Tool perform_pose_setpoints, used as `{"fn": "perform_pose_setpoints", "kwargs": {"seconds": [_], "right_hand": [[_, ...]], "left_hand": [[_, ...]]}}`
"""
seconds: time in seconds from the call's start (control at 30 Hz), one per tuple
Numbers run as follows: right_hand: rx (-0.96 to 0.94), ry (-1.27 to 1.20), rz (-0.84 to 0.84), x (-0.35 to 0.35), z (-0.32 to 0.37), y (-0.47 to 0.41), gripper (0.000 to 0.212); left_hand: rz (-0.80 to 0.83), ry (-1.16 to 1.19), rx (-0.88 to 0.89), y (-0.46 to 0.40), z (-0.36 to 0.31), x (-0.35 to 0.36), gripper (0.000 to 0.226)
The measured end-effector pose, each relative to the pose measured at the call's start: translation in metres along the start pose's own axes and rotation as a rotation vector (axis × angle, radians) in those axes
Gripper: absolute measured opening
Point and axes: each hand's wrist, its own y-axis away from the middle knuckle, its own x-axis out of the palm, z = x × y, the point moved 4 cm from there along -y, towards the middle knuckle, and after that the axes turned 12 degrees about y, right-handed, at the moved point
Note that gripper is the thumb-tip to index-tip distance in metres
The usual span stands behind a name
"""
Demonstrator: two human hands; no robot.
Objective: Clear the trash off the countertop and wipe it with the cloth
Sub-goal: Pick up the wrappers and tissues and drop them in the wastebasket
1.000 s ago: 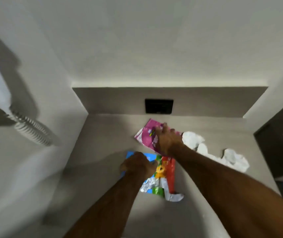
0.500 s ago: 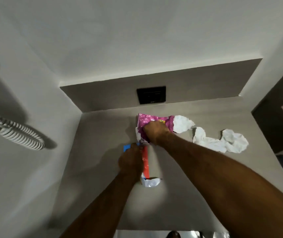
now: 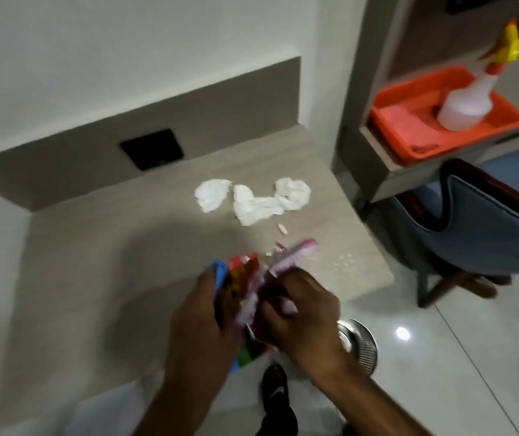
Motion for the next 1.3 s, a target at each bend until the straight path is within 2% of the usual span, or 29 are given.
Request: {"fn": "perform_pose_setpoints", "kwargs": {"seconds": [0.1,0.2,0.23,0.33,0.5,0.67,0.73,0.83,0.9,0.97,1.13,1.3], "right_hand": [[0.301,0.076,-0.093,-0.05,-0.081,0.093,0.03],[0.66,0.111,-0.114,-0.06,-0.177,0.175,0.03],[0.741,0.114,-0.087,-0.054,-0.207,0.197,0.033],[0.925,0.035,0.015,-0.021,-0.298,0.243,0.036],[1.043,0.03,0.176,0.059,-0.421,0.278,0.018],[0.938,0.183,0.471,0.132,-0.5,0.289,0.008],[0.97,0.24,0.523,0.153,-0.525,0.297,0.016],[1.113,0.264,0.631,0.168,-0.546,0.303,0.034],[1.11,0.256,0.664,0.173,-0.553,0.303,0.036],[1.143,0.256,0.668,0.168,-0.554,0.302,0.031],[1.094,0.241,0.569,0.125,-0.523,0.286,0.018],[0.983,0.322,0.316,0.028,-0.436,0.239,0.012]], "left_hand": [[0.182,0.027,0.065,0.044,0.006,0.093,0.054],[0.321,-0.065,0.082,0.082,0.038,0.19,0.045],[0.356,-0.072,0.051,0.092,0.055,0.221,0.045],[0.44,-0.084,-0.183,0.104,0.124,0.305,0.048],[0.466,-0.169,-0.4,0.096,0.242,0.412,0.05],[0.52,-0.083,-0.503,0.082,0.325,0.504,0.044],[0.533,-0.041,-0.579,0.078,0.35,0.534,0.046],[0.604,-0.097,-0.762,0.077,0.38,0.569,0.042],[0.621,-0.09,-0.837,0.077,0.386,0.576,0.039],[0.643,-0.095,-0.802,0.075,0.379,0.575,0.032],[0.751,-0.211,-0.438,0.069,0.31,0.538,0.039],[0.731,-0.2,-0.116,0.058,0.186,0.472,0.043]]}}
